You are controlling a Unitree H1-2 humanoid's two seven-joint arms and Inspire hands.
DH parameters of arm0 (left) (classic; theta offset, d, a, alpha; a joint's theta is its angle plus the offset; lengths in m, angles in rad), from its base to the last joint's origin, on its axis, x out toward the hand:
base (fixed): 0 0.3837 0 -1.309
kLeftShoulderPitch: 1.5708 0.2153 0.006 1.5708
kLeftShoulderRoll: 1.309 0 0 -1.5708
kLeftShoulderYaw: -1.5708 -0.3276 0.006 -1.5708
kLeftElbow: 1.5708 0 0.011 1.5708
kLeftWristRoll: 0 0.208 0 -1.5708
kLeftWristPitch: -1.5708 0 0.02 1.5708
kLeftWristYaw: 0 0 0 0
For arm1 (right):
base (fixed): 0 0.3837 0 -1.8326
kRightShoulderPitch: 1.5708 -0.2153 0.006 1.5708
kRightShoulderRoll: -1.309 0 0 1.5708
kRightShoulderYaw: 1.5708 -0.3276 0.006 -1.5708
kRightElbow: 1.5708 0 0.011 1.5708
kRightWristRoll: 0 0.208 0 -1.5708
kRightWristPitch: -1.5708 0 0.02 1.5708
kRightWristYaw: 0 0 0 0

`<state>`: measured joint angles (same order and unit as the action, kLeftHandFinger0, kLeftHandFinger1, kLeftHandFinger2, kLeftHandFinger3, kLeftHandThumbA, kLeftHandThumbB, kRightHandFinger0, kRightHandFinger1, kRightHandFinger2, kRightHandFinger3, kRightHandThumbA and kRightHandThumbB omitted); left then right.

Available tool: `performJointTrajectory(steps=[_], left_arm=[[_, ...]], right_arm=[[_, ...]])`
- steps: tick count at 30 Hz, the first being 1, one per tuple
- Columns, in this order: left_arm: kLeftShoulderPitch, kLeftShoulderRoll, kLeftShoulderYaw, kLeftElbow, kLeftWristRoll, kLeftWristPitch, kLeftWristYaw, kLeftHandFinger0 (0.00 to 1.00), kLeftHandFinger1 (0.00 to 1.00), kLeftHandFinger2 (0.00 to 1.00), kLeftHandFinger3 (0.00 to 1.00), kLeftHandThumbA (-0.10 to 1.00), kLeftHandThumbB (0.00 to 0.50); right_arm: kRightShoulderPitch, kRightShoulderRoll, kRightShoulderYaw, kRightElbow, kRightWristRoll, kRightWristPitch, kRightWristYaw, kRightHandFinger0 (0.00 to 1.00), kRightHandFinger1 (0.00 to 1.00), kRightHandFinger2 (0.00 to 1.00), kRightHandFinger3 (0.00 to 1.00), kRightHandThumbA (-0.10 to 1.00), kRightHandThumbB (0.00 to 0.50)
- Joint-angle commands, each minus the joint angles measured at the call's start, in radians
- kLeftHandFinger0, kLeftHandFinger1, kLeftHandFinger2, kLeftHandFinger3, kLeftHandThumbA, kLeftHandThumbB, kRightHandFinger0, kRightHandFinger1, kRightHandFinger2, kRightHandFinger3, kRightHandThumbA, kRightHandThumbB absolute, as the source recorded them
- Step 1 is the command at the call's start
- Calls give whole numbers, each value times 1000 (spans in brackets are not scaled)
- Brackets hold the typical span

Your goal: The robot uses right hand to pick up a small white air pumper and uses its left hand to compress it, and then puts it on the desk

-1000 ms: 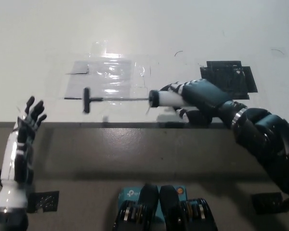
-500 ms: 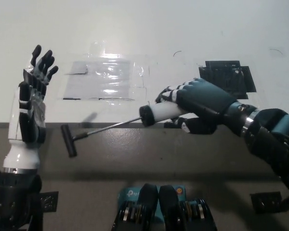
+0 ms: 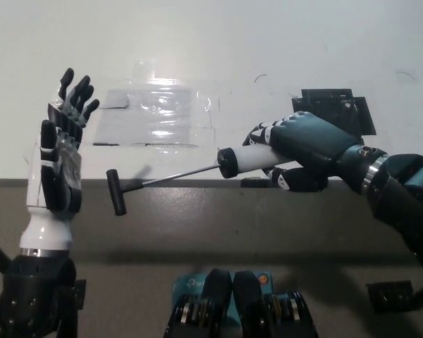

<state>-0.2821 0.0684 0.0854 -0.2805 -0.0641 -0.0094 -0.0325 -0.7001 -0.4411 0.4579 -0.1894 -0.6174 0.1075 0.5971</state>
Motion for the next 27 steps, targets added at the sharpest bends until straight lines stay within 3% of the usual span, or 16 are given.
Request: performJointTrajectory(steps=[1, 3, 11, 19, 27], left_arm=[[4, -4, -8, -42, -10, 6, 0, 1000, 1000, 1000, 1000, 1000, 281], [8, -6, -16, -41, -14, 6, -4, 1000, 1000, 1000, 1000, 1000, 280], [19, -15, -40, -38, 3, 10, 2, 1000, 1000, 1000, 1000, 1000, 270], [26, -17, -56, -24, 28, -27, 0, 1000, 1000, 1000, 1000, 1000, 224], [18, -33, -67, -28, 42, -16, 9, 1000, 1000, 1000, 1000, 1000, 226]], right_arm=[[-58, -2, -36, -19, -20, 21, 13, 1, 410, 756, 621, -100, 155], [-61, -1, -37, -19, -22, 26, 19, 0, 382, 722, 551, -100, 147], [-68, 8, -41, -3, -24, 24, 17, 0, 384, 703, 535, -100, 142], [-70, 20, -45, 5, -26, 25, 19, 0, 365, 685, 514, -100, 140], [-71, 40, -46, 15, -42, 19, 7, 0, 380, 732, 598, -100, 151]])
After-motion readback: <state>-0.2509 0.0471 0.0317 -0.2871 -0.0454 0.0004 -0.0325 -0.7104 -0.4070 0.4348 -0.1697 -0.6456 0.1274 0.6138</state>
